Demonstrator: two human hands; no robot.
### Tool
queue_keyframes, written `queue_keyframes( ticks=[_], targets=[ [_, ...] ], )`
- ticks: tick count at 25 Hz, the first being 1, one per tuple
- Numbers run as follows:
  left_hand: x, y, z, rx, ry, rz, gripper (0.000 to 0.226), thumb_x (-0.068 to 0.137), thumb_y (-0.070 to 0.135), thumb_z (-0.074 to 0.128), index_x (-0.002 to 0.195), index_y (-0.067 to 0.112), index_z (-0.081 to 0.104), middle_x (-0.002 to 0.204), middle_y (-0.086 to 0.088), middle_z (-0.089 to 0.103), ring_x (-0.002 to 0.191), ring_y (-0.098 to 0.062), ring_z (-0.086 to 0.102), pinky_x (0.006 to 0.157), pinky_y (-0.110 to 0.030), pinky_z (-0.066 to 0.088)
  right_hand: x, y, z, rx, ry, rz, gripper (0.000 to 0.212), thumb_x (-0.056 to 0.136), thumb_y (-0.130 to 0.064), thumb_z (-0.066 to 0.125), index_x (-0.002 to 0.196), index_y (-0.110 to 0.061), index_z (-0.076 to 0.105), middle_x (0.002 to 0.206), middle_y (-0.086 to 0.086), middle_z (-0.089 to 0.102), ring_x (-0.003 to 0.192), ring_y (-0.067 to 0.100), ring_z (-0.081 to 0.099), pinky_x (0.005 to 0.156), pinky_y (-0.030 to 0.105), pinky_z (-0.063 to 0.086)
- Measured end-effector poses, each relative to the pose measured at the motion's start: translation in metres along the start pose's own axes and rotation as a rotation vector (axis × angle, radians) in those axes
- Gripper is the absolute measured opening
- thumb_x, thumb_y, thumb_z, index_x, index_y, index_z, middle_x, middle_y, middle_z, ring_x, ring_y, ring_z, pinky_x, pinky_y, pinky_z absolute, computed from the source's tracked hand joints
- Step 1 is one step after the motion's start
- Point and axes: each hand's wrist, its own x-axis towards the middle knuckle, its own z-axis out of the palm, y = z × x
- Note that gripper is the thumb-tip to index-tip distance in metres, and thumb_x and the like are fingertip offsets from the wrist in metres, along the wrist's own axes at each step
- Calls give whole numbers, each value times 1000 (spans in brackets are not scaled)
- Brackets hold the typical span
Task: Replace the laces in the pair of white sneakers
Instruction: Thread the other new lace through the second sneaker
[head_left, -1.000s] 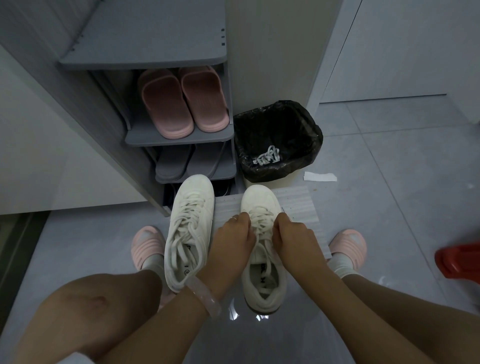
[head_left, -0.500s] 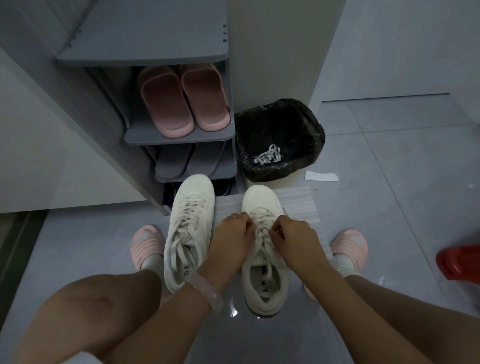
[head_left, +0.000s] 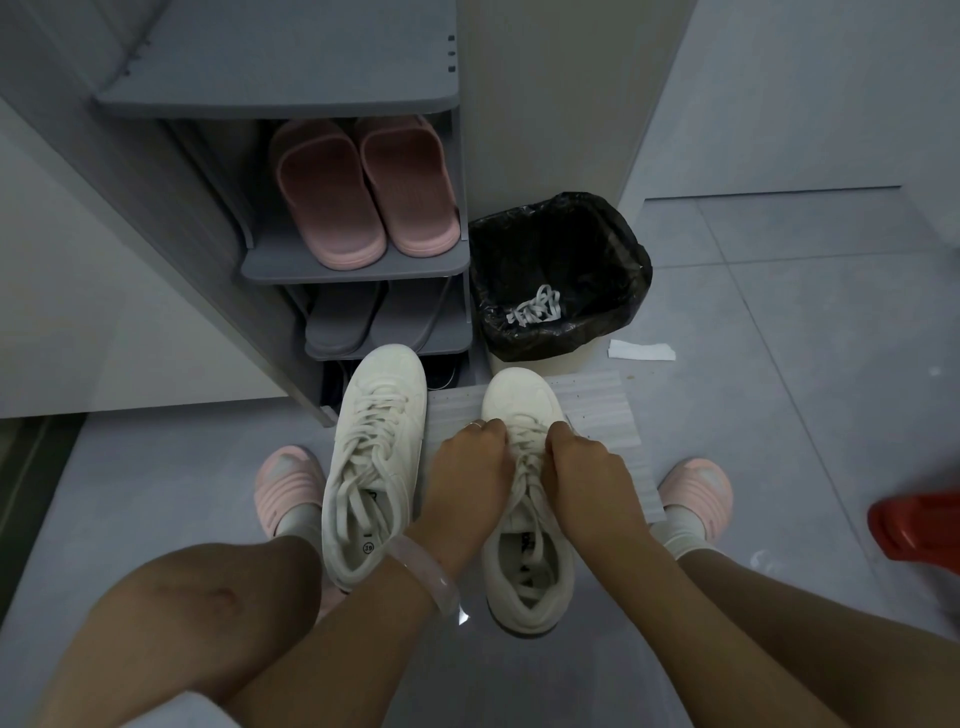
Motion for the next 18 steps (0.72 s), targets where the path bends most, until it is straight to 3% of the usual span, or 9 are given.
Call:
queue_keyframes(
  ticks=[3, 6, 13, 18],
  targets=[
    [0, -1, -1, -46, 16, -26, 18, 94, 14, 40, 96, 4, 54, 95, -11, 59, 86, -25, 55, 69, -28, 33, 0, -1, -1, -5, -7, 2, 8, 98, -12, 33, 98, -13, 40, 98, 9, 62, 66, 16, 42, 55, 24, 29],
    [0, -1, -2, -74, 26, -20, 17, 93, 13, 41, 97, 5, 56, 94, -9, 60, 86, -22, 54, 69, -26, 33, 2, 0, -1, -1, -13, -3, 6, 98, -13, 34, 97, -13, 40, 93, 9, 60, 58, 12, 37, 47, 19, 22],
    [1, -21, -12, -499, -13, -187, 14, 89, 1, 52, 84, 5, 64, 80, -5, 65, 67, -9, 63, 69, -19, 52, 12, 17, 4, 194, 6, 70, 18, 95, -14, 41, 96, -5, 56, 85, 13, 65, 74, 26, 60, 63, 31, 45],
    [3, -24, -12, -505, -62, -159, 15, 88, 0, 53, 90, 4, 67, 81, -1, 64, 66, -3, 61, 65, -8, 49, 9, 22, 3, 348, -1, 141, 13, 94, -14, 48, 100, -9, 58, 88, 10, 68, 76, 24, 65, 70, 30, 51]
  ],
)
